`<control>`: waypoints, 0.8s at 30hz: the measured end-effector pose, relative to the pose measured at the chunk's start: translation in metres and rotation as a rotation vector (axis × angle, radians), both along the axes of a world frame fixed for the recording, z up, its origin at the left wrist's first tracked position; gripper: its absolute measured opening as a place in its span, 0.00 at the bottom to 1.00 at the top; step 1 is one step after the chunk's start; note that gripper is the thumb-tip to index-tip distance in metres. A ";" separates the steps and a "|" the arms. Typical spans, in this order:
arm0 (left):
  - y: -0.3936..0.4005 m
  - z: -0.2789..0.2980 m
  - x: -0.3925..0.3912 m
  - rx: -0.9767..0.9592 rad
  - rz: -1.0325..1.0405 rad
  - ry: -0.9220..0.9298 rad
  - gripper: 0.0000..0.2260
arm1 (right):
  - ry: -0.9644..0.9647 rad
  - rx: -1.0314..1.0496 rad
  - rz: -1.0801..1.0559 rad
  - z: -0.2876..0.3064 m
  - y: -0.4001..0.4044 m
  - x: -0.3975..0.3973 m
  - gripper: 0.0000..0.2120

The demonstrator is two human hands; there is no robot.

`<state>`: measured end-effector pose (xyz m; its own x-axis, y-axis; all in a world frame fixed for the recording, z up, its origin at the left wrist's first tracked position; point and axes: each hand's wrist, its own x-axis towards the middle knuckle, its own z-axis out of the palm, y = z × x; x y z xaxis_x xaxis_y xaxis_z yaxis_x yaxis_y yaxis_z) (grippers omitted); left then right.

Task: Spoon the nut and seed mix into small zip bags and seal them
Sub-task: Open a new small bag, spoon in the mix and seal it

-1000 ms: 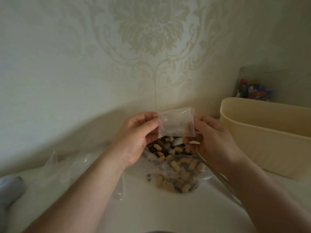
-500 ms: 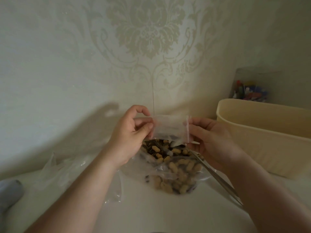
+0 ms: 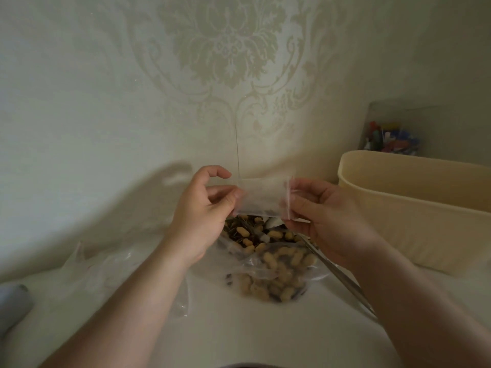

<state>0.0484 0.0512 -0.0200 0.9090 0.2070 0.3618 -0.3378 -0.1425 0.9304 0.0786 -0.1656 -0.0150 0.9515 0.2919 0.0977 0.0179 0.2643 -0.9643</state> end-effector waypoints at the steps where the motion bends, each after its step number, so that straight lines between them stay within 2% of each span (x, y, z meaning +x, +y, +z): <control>1: -0.002 0.000 -0.001 0.010 -0.020 0.003 0.11 | 0.009 0.006 0.002 0.000 0.001 0.000 0.09; 5: -0.001 -0.001 0.000 0.091 -0.021 -0.033 0.10 | 0.011 -0.009 -0.020 0.002 0.003 -0.003 0.06; 9: 0.002 -0.006 0.001 0.459 0.204 -0.177 0.09 | -0.047 -0.004 -0.141 0.001 0.004 -0.003 0.03; 11: -0.001 -0.004 -0.004 0.608 0.236 -0.318 0.07 | -0.135 -0.132 -0.249 0.001 0.005 -0.004 0.04; 13: -0.005 -0.004 -0.008 0.708 0.165 -0.408 0.11 | -0.217 -0.265 -0.272 0.000 0.010 -0.009 0.07; 16: -0.009 -0.008 -0.009 0.836 -0.007 -0.353 0.29 | -0.208 -0.326 -0.193 -0.002 0.018 -0.015 0.14; 18: -0.012 -0.010 -0.009 0.912 -0.057 -0.279 0.41 | -0.178 -0.317 -0.138 -0.002 0.019 -0.016 0.15; 19: -0.014 -0.010 -0.010 0.919 -0.055 -0.259 0.44 | -0.173 -0.315 -0.111 -0.001 0.019 -0.017 0.15; 24: -0.014 -0.006 -0.011 0.859 0.027 -0.232 0.36 | -0.129 -0.222 -0.007 0.000 0.020 -0.019 0.12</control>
<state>0.0372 0.0368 -0.0264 0.7920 -0.2007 0.5765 -0.4914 -0.7699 0.4071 0.0599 -0.1456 -0.0149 0.9375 0.3128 0.1524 0.1453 0.0460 -0.9883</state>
